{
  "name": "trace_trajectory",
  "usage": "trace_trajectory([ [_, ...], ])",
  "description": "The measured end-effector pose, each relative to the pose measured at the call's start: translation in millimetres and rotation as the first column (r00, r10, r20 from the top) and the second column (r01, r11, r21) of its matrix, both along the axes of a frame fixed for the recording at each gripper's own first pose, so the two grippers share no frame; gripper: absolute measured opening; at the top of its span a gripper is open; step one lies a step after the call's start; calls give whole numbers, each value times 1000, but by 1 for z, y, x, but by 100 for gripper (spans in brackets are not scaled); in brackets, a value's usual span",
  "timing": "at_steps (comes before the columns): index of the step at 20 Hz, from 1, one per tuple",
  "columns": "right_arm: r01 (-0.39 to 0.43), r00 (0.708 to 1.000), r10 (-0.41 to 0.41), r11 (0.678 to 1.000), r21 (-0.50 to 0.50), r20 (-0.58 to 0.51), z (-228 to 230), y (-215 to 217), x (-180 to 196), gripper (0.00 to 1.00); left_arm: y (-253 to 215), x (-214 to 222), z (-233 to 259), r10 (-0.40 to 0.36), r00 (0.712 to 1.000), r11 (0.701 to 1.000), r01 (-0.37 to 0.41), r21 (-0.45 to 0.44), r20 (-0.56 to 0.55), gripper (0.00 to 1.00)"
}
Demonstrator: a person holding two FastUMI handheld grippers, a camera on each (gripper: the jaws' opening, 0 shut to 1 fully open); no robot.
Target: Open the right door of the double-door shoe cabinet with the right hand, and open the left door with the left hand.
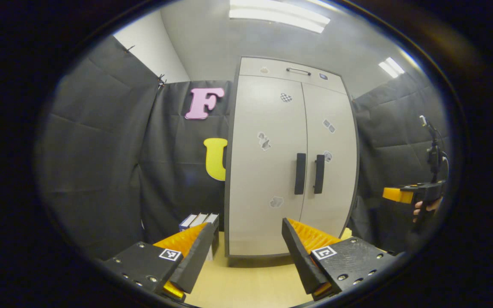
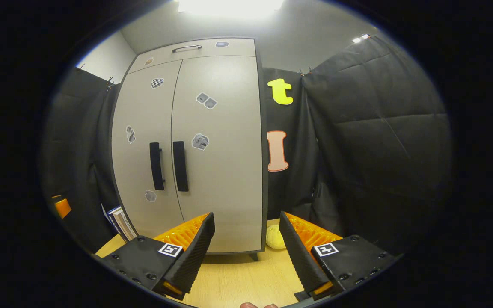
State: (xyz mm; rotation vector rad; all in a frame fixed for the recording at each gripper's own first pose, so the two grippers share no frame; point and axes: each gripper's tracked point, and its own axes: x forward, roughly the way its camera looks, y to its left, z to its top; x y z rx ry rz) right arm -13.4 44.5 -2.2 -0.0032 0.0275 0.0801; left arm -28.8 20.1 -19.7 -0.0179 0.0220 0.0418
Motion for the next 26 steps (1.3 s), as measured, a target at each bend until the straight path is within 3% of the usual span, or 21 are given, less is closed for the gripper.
trace_trajectory([
  [10, -16, 1000, 16, 997, 71, 1, 19, 8, 5, 96, -4, 3, -15, -7, 1000, 1000, 7, -12, -23, 94],
  [11, -20, 1000, 20, 997, 69, -3, 21, 13, 14, 92, -5, 3, -17, -10, 1000, 1000, 10, -11, -24, 94],
  [13, -39, 999, 40, 997, 71, -3, 30, 24, 29, 98, -6, 3, -21, -13, 999, 1000, 12, -7, -32, 94],
  [22, -195, 980, 192, 977, 91, 44, 72, 104, 68, 98, -3, 4, -29, -22, 998, 999, 21, -24, -51, 94],
  [26, -220, 974, 218, 975, 36, 54, 87, 135, 97, 98, 9, 2, -32, 0, 998, 1000, -1, -24, -55, 94],
])
